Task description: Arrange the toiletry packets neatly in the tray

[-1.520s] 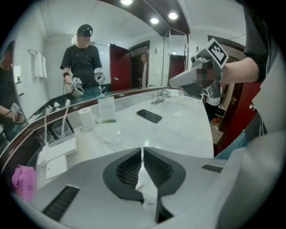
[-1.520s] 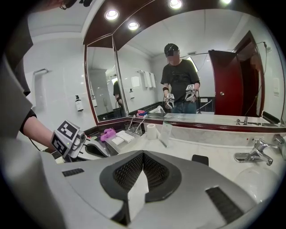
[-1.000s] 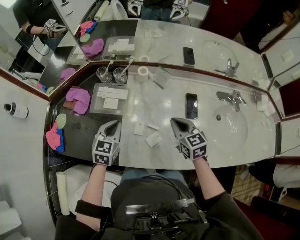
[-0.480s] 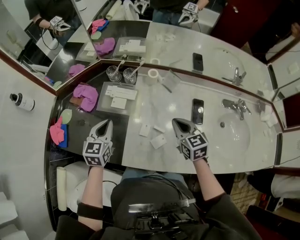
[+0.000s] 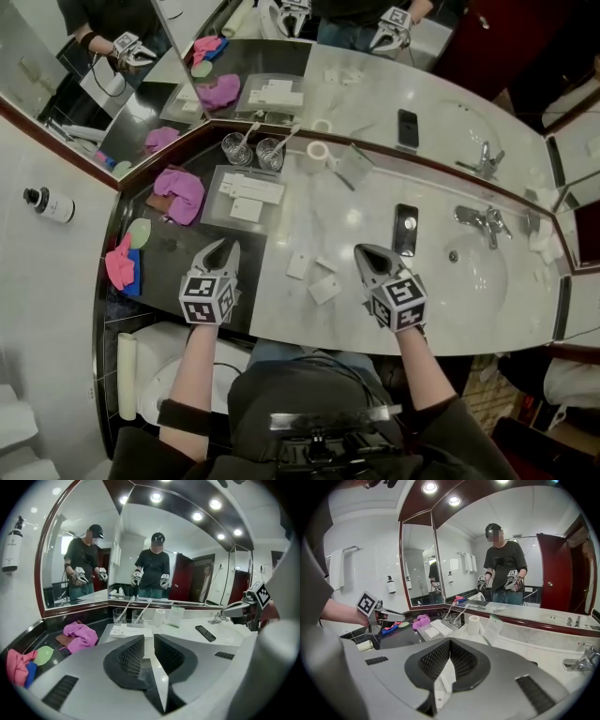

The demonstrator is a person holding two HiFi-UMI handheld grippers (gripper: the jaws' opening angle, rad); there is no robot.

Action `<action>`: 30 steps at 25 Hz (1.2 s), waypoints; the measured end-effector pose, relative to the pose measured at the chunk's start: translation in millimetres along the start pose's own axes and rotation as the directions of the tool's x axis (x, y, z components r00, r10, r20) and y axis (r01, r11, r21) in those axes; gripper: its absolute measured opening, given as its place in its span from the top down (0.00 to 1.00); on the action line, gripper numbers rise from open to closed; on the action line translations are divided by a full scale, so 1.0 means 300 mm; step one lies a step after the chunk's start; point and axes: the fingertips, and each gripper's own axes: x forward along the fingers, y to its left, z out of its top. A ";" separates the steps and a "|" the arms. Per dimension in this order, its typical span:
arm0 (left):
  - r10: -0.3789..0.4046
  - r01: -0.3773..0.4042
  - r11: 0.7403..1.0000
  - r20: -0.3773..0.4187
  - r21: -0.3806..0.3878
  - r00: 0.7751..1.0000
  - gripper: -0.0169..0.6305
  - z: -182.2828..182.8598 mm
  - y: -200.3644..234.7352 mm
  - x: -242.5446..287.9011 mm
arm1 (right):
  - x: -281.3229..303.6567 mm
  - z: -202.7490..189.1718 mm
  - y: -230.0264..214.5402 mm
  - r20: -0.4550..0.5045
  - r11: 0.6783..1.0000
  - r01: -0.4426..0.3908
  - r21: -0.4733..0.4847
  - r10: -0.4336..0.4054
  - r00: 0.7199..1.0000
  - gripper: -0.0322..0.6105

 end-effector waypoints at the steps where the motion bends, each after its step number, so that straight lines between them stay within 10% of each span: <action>1: -0.001 0.001 1.000 -0.016 0.003 1.000 0.86 -0.005 0.004 0.020 | 0.000 0.000 -0.003 -0.001 1.000 0.001 0.000 -0.001 1.000 0.93; 14: -0.013 0.018 1.000 -0.239 0.019 0.971 0.38 -0.092 0.066 0.325 | 0.064 -0.027 -0.011 -0.041 0.999 -0.023 0.026 0.024 0.999 0.93; 30: 0.079 -0.032 0.994 -0.472 0.107 0.878 0.33 -0.221 0.194 0.586 | 0.119 -0.096 -0.017 -0.089 0.999 -0.005 0.038 0.009 0.996 0.93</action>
